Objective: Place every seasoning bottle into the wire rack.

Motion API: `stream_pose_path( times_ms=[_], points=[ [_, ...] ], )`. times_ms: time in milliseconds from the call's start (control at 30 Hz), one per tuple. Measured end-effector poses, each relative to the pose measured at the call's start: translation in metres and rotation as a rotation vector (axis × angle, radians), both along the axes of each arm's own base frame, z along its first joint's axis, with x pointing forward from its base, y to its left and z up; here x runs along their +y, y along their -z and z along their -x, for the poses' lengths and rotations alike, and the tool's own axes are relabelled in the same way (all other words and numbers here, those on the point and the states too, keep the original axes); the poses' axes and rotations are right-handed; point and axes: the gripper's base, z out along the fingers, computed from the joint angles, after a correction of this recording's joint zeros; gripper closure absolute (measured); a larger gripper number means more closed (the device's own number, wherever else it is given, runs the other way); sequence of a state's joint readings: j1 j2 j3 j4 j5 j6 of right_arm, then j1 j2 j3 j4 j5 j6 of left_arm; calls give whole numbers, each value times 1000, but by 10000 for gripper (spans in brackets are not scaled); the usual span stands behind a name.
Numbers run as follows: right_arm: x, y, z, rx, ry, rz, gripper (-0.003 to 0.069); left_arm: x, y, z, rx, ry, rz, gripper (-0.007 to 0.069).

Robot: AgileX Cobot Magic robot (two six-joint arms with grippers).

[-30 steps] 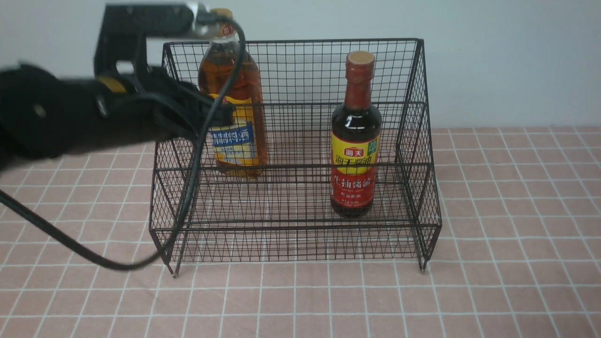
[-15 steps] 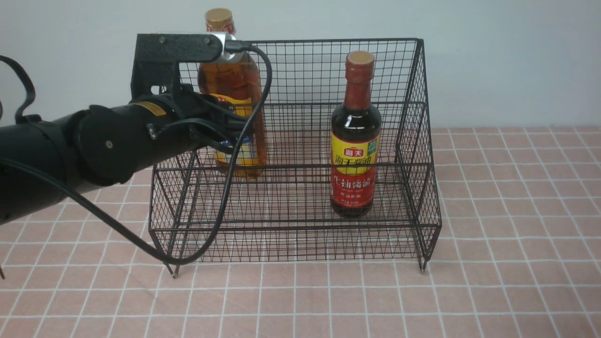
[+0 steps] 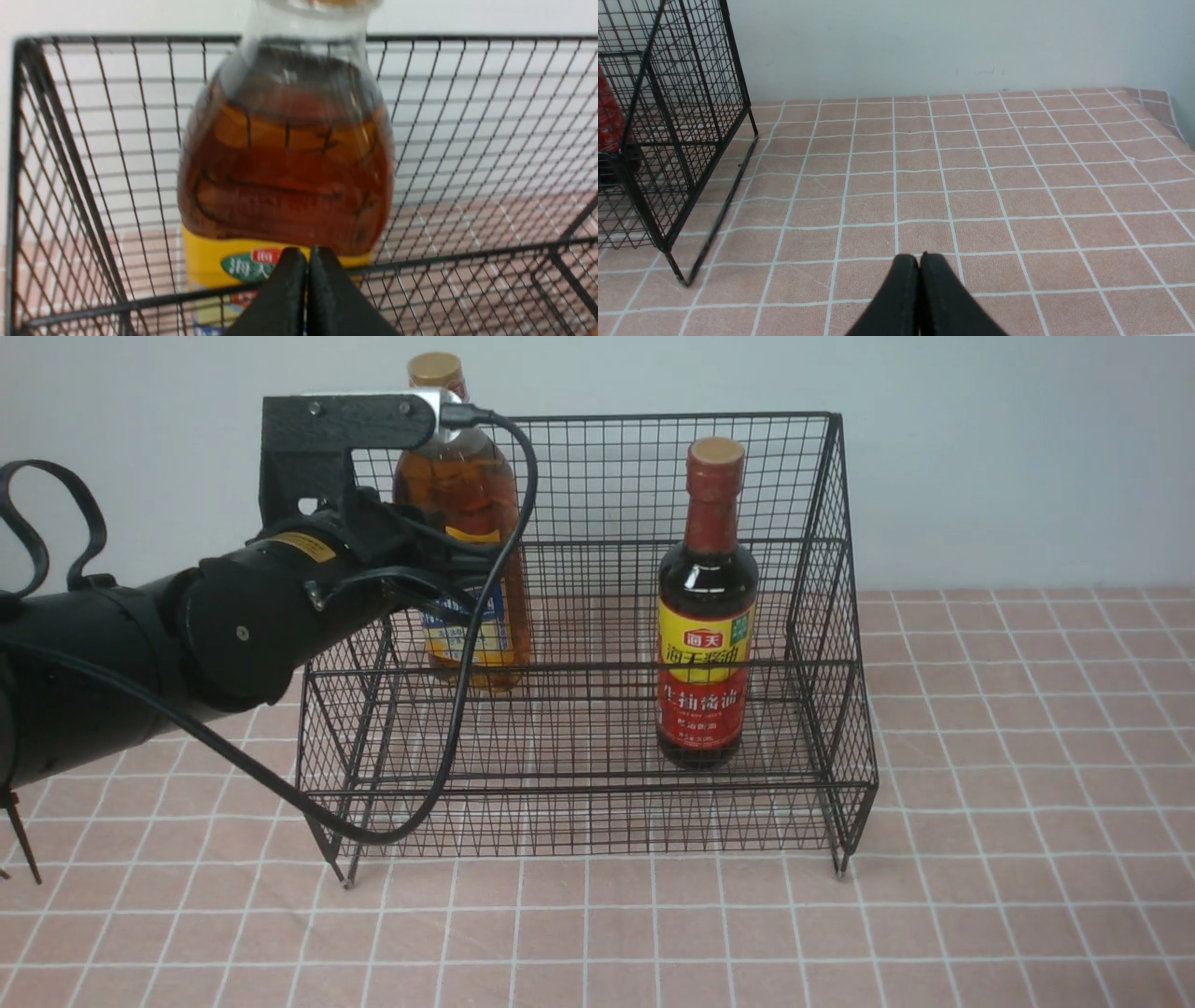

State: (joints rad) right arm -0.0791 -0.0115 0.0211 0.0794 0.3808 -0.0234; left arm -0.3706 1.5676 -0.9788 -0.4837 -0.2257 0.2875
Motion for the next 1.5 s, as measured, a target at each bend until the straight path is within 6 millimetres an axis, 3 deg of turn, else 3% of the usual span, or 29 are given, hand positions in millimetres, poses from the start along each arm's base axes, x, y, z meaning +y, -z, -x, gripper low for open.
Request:
stream_pose_path(
  times_ms=[700, 1067, 1167, 1267, 1500],
  points=[
    [0, 0, 0, 0, 0, -1, 673, -4, 17, -23, -78, -37, -40, 631],
    [0, 0, 0, 0, 0, -1, 673, -7, 18, -23, -58, -17, 10, 631],
    [0, 0, 0, 0, 0, -1, 673, -8, 12, -17, -35, 19, -11, 631],
    [0, 0, 0, 0, 0, -1, 673, -6, -7, -1, 2, 72, -38, 631],
    [0, 0, 0, 0, 0, -1, 673, 6, -60, 55, 64, 182, -88, 631]
  ],
)
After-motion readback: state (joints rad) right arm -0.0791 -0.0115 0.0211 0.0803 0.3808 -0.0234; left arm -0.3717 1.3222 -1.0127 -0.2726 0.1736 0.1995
